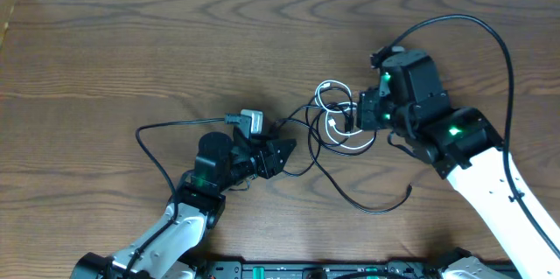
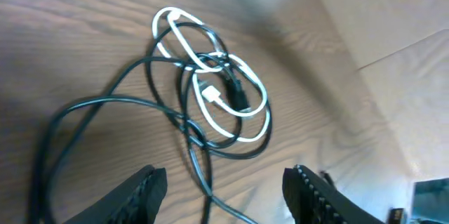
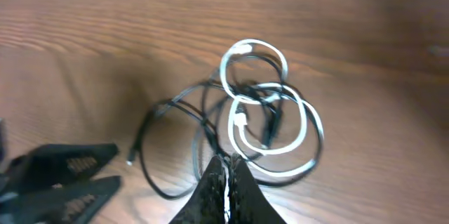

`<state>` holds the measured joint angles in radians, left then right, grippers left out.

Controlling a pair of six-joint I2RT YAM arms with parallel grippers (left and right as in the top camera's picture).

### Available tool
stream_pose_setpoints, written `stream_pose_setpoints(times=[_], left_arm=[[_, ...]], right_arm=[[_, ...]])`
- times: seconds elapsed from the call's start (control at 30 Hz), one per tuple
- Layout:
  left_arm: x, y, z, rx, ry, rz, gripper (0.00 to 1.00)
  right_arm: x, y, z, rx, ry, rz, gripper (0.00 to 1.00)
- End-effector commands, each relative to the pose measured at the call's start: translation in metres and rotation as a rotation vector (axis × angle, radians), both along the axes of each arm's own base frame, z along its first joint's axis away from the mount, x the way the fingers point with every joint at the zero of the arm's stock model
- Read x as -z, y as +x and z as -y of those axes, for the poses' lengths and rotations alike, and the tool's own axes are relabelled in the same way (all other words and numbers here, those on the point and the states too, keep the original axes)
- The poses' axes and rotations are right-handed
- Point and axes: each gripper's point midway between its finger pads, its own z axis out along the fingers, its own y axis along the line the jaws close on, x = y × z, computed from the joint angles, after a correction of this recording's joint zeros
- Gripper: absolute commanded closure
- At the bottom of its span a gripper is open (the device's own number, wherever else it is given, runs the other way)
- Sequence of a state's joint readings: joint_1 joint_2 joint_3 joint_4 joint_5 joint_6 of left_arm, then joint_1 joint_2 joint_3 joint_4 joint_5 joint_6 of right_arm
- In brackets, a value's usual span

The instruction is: Untangle cables

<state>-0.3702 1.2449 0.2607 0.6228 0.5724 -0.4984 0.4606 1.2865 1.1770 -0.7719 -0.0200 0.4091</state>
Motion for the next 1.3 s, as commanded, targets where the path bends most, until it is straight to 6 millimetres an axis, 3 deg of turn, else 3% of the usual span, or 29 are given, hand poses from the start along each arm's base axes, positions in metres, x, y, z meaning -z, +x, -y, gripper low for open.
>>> stream_pose_setpoints(times=[0.0,0.03,0.17,0.2,0.27,0.4,0.43,0.57,0.73,0.87,1.27], left_arm=[[-0.011,-0.002,0.007,0.028,-0.049,-0.008,0.41],[-0.011,-0.002,0.008,0.032,-0.05,-0.008,0.41],[-0.011,-0.002,0.008,0.034,-0.051,-0.01,0.41],[-0.011,-0.002,0.008,0.034,-0.051,-0.01,0.41],[-0.011,-0.003,0.009,0.041,-0.054,-0.01,0.41],[-0.011,-0.006,0.01,0.054,-0.058,-0.016,0.41],[-0.009,-0.006,0.01,0.054,-0.055,-0.024,0.41],[-0.006,-0.008,0.009,0.053,-0.049,-0.038,0.41],[-0.001,-0.01,0.008,0.056,-0.035,-0.054,0.41],[0.001,-0.011,0.008,0.063,-0.021,-0.051,0.41],[0.003,-0.012,0.007,0.069,-0.01,-0.046,0.41]], right_arm=[[0.012,0.0,0.016,0.054,-0.065,-0.032,0.99],[0.017,0.0,0.019,0.072,-0.078,-0.05,0.98],[0.041,0.003,0.021,0.123,-0.102,-0.128,0.31],[0.048,0.004,0.02,0.137,-0.104,-0.152,0.18],[0.063,0.006,0.02,0.168,-0.108,-0.201,0.1],[0.099,0.009,0.018,0.238,-0.123,-0.305,0.13],[0.116,0.011,0.017,0.252,-0.137,-0.34,0.15],[0.148,0.015,0.012,0.251,-0.169,-0.397,0.27],[0.185,0.014,0.013,0.288,-0.2,-0.474,0.28],[0.2,0.014,0.013,0.295,-0.213,-0.498,0.28],[0.212,0.022,0.009,0.295,-0.204,-0.485,0.33]])
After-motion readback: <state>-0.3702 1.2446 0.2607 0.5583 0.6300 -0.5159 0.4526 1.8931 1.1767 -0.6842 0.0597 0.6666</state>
